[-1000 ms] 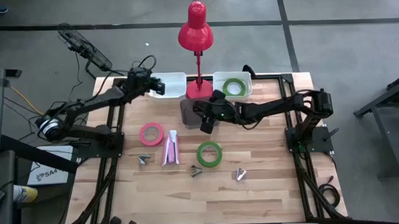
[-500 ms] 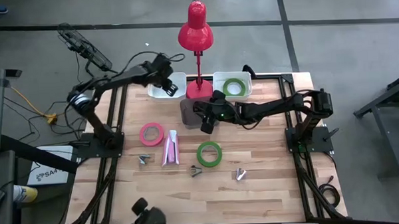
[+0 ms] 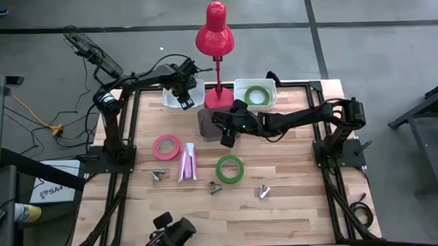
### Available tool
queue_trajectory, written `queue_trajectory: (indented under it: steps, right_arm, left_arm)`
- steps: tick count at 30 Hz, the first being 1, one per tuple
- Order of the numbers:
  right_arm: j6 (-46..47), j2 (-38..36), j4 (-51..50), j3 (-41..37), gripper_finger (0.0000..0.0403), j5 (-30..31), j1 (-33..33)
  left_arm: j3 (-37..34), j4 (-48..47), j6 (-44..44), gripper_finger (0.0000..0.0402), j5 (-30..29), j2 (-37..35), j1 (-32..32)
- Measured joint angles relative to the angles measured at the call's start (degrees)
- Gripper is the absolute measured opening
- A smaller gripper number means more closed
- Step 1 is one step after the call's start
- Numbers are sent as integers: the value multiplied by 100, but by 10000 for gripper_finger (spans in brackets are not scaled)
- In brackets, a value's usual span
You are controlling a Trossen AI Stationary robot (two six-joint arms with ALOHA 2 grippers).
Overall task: Pick and place Stapler, Stapler remover, tape
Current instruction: Put the blue staple remover into the left white bin, then put the light blue staple remover into the left white bin
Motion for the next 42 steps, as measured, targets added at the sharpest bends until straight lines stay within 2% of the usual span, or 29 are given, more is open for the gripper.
queue_trajectory:
  steps: [13, 19, 25, 31, 42]
  right_arm:
    - [47, 4, -37, 0, 209, 0, 0]
    - [101, 4, -56, 0, 211, -43, 0]
    - [117, 4, -172, 0, 211, -44, 0]
    - [202, 4, -307, 0, 211, -38, 0]
    - [202, -339, -772, 0, 212, 0, -4]
  left_arm:
    - [0, -32, 222, 154, -358, 0, -34]
    - [0, -33, 211, 223, -753, -2, -131]
    - [-2, -228, 87, 285, -823, -22, -165]
    - [-7, -467, -121, 291, -805, -401, -156]
    - [-127, -729, -507, 291, -263, -1305, -362]
